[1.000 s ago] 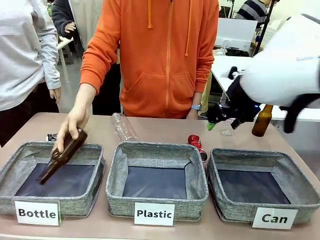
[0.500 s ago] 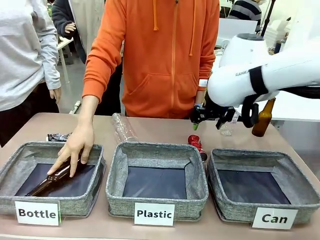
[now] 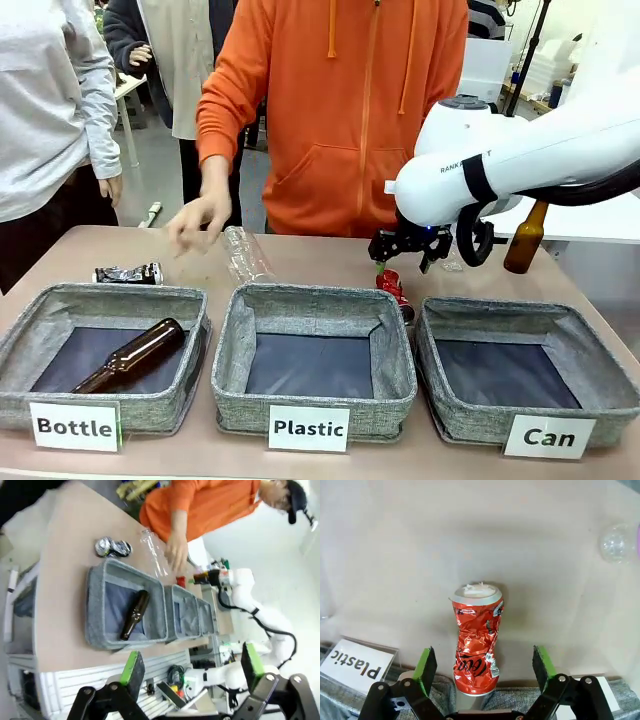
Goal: Sort the can waste into the basket.
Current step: Pick up the can waste from the table and place it in the right Fabric basket.
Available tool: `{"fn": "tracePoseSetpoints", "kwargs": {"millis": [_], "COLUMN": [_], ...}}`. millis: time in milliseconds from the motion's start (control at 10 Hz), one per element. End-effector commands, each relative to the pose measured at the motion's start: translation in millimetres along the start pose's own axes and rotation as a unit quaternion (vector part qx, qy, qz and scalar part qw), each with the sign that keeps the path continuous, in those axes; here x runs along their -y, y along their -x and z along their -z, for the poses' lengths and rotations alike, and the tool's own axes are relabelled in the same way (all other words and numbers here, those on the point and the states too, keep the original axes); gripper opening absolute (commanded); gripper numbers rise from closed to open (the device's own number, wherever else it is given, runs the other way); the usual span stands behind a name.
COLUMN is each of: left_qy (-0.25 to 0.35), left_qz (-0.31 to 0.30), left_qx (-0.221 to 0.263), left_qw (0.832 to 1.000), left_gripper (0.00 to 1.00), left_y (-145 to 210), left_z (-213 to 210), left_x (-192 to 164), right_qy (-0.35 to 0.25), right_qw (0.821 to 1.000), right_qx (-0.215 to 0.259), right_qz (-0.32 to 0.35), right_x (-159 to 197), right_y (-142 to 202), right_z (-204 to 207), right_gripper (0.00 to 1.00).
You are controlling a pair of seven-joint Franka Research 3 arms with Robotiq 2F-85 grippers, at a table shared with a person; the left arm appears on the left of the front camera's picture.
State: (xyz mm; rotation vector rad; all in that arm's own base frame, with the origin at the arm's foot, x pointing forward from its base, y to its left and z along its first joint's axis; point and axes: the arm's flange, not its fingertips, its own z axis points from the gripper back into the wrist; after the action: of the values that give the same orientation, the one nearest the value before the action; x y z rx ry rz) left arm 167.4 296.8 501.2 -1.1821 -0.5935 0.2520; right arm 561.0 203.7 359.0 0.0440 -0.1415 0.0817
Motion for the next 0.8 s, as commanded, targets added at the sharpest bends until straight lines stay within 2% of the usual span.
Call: {"fn": "tracePoseSetpoints", "kwargs": {"millis": [0, 300, 500, 600, 700], "left_qy": [0.002, -0.007, 0.000, -0.004, -0.004], "left_qz": [0.003, 0.008, 0.021, -0.005, -0.005], "left_qx": [-0.070, -0.189, -0.194, -0.187, -0.187], "left_qw": [0.998, 0.982, 0.981, 0.982, 0.982], "left_gripper": [1.00, 1.00, 1.00, 1.00, 1.00], "left_y": [7, 36, 55, 27, 27], "left_z": [58, 152, 183, 160, 160], "left_x": [-7, -16, -14, -17, -17], "right_qy": [0.032, 0.030, 0.033, 0.039, 0.037], "right_qw": [0.999, 0.999, 0.998, 0.998, 0.997], "right_qx": [-0.024, -0.043, -0.056, -0.057, -0.071], "right_qz": [0.010, 0.007, 0.008, 0.014, 0.009], "right_x": [-8, -12, -14, -13, -12], "right_y": [-11, -17, -20, -21, -21], "right_z": [15, 43, 53, 53, 54], "right_gripper": [1.00, 1.00, 1.00, 1.00, 0.41]}}
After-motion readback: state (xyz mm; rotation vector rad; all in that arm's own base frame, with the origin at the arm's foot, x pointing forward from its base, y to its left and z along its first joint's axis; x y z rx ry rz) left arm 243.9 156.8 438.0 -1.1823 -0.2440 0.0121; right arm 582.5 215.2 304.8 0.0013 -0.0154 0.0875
